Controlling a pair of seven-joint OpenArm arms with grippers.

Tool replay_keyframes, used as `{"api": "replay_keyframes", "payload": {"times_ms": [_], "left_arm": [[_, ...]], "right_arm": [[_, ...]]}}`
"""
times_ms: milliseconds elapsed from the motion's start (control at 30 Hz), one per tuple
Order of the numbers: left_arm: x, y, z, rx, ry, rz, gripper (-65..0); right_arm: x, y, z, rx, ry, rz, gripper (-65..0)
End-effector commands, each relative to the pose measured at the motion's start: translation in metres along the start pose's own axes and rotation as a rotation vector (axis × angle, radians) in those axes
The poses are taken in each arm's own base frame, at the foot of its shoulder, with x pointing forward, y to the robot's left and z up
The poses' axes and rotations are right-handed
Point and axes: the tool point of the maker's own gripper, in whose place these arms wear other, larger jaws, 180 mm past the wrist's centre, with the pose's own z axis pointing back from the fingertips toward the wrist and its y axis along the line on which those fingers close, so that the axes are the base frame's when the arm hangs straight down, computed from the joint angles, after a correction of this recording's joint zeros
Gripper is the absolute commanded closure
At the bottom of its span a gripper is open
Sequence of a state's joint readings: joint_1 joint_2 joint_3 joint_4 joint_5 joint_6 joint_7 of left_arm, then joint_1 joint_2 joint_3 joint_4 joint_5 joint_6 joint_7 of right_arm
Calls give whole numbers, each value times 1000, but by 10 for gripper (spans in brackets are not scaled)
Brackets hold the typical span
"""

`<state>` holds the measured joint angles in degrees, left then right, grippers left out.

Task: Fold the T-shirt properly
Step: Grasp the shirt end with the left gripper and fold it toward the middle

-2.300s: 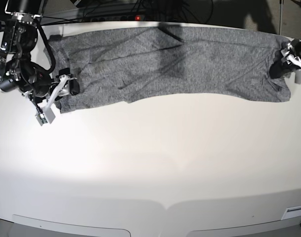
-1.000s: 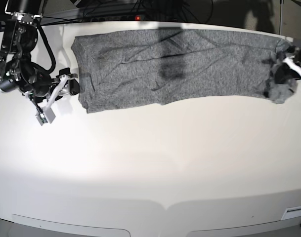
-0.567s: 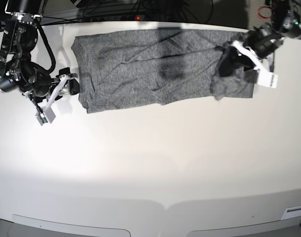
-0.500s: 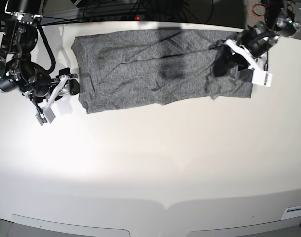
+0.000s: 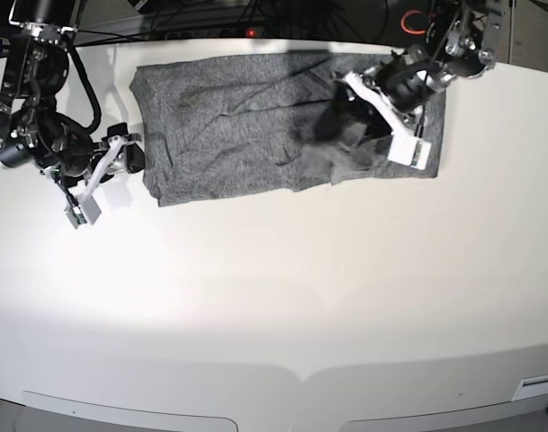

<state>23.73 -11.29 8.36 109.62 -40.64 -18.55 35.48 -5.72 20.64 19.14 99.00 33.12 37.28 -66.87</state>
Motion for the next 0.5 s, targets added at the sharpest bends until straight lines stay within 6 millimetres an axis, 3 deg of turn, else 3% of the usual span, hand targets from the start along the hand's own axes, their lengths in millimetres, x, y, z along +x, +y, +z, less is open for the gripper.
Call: {"api": "replay_keyframes", "payload": {"times_ms": [0,100,200,333,467], "left_arm": [[12,-13,-1,-52,-42,1,-308],[12,-34,-6,-141,-38,-25,-316],[17,-38,-9,-156,-45,-43,-316],[21,-28,-9,-119,-49,-79,-316],[20,-2,-4,-11,-15,-156,-316]], "right_arm": [[13,-6,7,-16,-39,17,-362],[13,-6,7,-16,-39,17,-362],[13,-6,7,-16,-38,17,-362],[13,-6,7,-16,-39,17,-362],[13,-6,7,-16,-39,17,-362]]}}
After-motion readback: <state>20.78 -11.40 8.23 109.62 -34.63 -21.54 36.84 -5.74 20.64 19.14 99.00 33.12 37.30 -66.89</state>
